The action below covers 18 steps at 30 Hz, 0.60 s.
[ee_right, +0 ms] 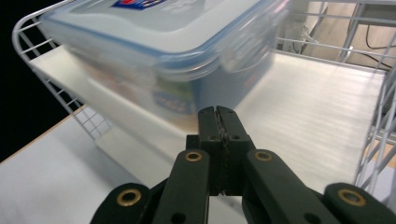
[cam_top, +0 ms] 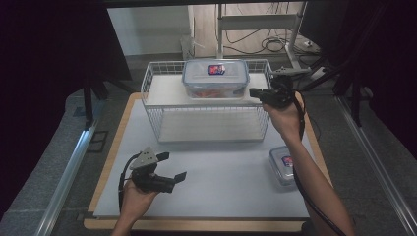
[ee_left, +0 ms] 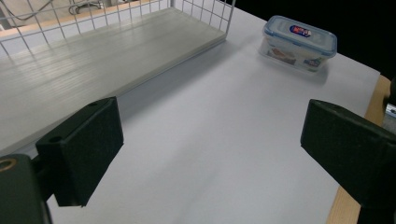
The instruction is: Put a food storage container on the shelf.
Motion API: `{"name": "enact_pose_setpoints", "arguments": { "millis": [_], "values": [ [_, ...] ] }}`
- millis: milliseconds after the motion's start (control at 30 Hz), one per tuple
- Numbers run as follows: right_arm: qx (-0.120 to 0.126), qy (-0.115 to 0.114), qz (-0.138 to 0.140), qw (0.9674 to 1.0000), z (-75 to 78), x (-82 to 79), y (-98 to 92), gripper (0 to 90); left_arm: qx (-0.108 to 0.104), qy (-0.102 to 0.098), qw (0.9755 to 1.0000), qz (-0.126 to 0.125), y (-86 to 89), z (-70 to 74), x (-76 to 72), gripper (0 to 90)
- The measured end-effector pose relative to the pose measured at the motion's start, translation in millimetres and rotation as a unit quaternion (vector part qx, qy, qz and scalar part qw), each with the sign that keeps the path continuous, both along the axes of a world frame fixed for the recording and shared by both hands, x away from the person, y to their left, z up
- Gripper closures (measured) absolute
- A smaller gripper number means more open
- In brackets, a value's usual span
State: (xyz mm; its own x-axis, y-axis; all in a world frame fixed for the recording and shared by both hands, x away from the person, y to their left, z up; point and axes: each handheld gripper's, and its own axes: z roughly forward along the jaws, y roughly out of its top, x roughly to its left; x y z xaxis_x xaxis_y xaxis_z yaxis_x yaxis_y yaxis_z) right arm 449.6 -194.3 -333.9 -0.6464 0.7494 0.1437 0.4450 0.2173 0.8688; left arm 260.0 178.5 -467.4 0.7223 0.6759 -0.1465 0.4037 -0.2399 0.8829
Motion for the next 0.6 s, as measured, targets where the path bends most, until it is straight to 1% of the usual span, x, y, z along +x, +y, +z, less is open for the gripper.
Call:
{"name": "enact_pose_setpoints", "arguments": {
  "millis": [67,100,133,233,367,467,600],
  "values": [
    [-0.003,0.000,-0.006,1.0000,0.0,5.4,3.7,89.8,0.001,0.003,1.0000,-0.003,-0.9,-1.5,0.2,5.7],
    [-0.003,0.000,-0.006,1.0000,0.0,5.4,3.7,89.8,0.001,0.003,1.0000,-0.003,-0.9,-1.5,0.2,5.7],
    [-0.009,0.001,-0.014,0.9999,0.1,10.7,8.0,89.8,0.002,0.005,1.0000,-0.005,-1.3,-2.5,0.1,5.7],
    [-0.012,0.004,-0.023,0.9996,-0.6,15.9,12.5,89.8,0.002,0.006,1.0000,-0.007,-0.8,-3.7,0.8,5.7],
    [-0.006,0.012,-0.026,0.9996,-2.3,20.6,18.2,89.8,-0.004,0.010,0.9999,-0.009,0.3,-4.3,1.8,5.8],
    [-0.011,0.013,-0.026,0.9995,-2.5,22.9,23.8,89.8,-0.004,0.011,0.9999,-0.009,0.3,-5.1,1.3,5.8],
    [-0.012,0.016,-0.029,0.9994,-2.4,25.5,26.0,89.8,-0.003,0.012,0.9999,-0.009,1.0,-6.1,0.3,5.8]
  ]
}}
